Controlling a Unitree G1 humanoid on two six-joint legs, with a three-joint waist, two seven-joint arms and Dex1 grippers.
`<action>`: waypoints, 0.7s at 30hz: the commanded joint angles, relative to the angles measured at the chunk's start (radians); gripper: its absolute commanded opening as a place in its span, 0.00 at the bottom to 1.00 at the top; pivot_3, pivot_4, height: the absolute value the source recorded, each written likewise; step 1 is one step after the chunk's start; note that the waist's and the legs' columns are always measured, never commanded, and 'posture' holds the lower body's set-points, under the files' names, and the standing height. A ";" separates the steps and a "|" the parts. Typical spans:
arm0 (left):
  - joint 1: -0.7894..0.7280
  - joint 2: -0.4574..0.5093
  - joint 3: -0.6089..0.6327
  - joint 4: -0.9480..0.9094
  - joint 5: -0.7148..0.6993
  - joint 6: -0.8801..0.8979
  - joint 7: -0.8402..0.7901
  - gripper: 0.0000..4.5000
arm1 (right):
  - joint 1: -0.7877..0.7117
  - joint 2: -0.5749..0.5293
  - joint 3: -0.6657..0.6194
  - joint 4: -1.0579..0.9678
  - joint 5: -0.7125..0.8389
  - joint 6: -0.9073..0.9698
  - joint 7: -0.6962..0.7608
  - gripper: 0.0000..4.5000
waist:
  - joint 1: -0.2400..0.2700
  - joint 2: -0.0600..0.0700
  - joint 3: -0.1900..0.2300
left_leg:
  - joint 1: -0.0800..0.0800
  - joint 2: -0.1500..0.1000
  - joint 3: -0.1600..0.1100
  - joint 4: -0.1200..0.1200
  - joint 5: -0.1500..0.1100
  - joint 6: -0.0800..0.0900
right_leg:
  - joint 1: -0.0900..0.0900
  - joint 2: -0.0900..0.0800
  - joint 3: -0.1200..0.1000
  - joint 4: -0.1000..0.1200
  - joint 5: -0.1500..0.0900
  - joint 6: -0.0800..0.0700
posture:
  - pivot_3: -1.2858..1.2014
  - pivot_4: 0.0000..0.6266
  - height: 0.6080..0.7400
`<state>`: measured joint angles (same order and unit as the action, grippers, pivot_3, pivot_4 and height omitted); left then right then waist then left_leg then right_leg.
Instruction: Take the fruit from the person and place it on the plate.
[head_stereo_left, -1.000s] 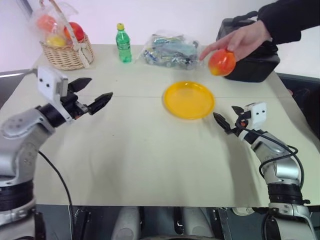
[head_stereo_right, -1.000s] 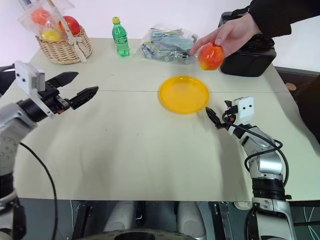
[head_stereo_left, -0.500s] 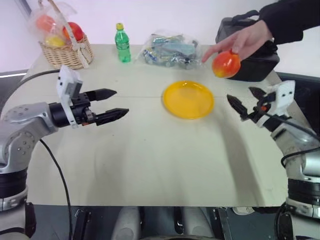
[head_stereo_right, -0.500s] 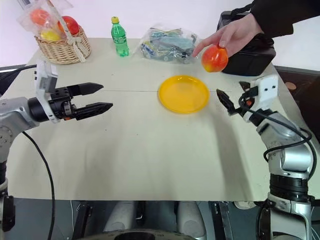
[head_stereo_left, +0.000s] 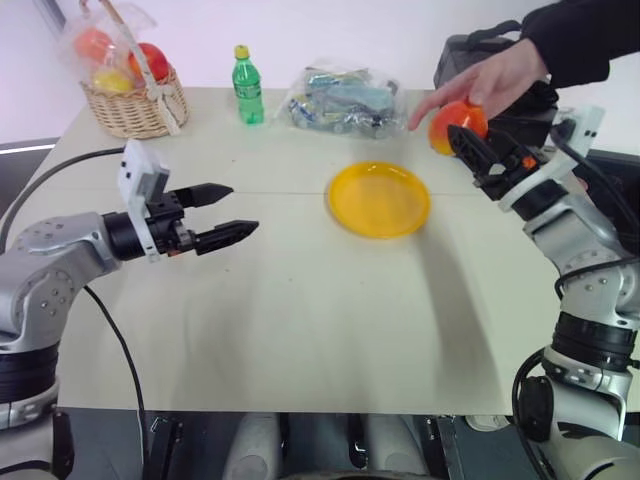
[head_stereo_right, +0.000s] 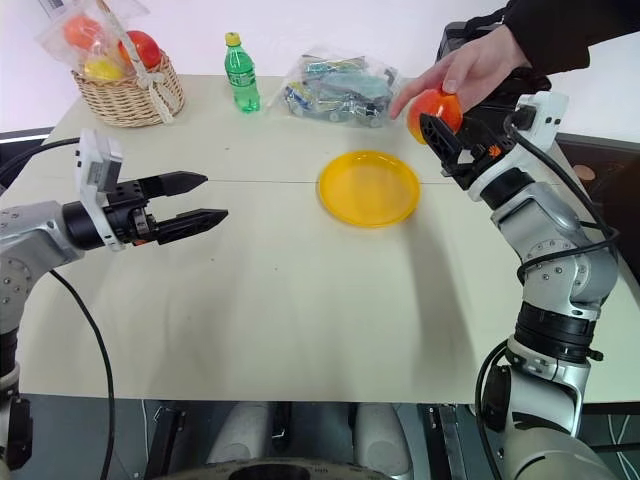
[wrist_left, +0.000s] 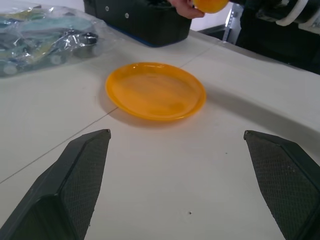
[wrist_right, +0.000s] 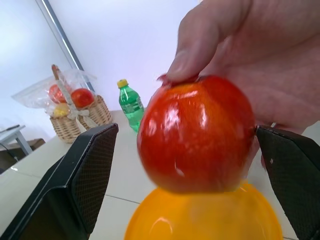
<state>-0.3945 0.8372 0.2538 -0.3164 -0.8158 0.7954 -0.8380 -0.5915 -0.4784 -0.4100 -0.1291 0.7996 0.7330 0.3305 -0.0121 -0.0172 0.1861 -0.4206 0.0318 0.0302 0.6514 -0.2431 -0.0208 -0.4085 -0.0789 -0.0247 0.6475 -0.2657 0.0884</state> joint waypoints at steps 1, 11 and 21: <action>0.000 0.001 0.039 -0.037 -0.012 -0.015 0.013 0.99 | -0.038 -0.001 -0.011 0.003 0.015 -0.012 -0.004 1.00 | 0.000 0.000 0.000 | 0.000 0.000 0.000 0.000 0.000 0.000 | 0.000 0.000 0.000 0.000 0.000 0.000 | 0.52 0.24 1.00; 0.015 0.005 0.053 -0.052 -0.023 -0.010 0.025 1.00 | -0.050 -0.009 0.027 0.045 -0.027 -0.039 0.014 0.69 | 0.000 0.000 0.000 | 0.000 0.000 0.000 0.000 0.000 0.000 | 0.000 0.000 0.000 0.000 0.000 0.000 | 0.52 0.24 1.00; 0.060 0.042 0.024 -0.047 0.035 -0.026 0.002 1.00 | -0.049 0.008 0.187 0.021 -0.093 -0.031 0.075 0.69 | -0.005 0.000 0.000 | 0.000 0.000 0.000 0.000 0.000 0.000 | -0.001 0.000 0.000 0.000 0.000 0.000 | 0.52 0.24 1.00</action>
<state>-0.3449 0.8551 0.2645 -0.3381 -0.8059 0.7918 -0.8264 -0.6157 -0.4774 -0.2614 -0.0838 0.7352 0.7203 0.3877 -0.0173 -0.0171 0.1861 -0.4208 0.0320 0.0304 0.6509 -0.2431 -0.0208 -0.4094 -0.0785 -0.0246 0.6476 -0.2657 0.0883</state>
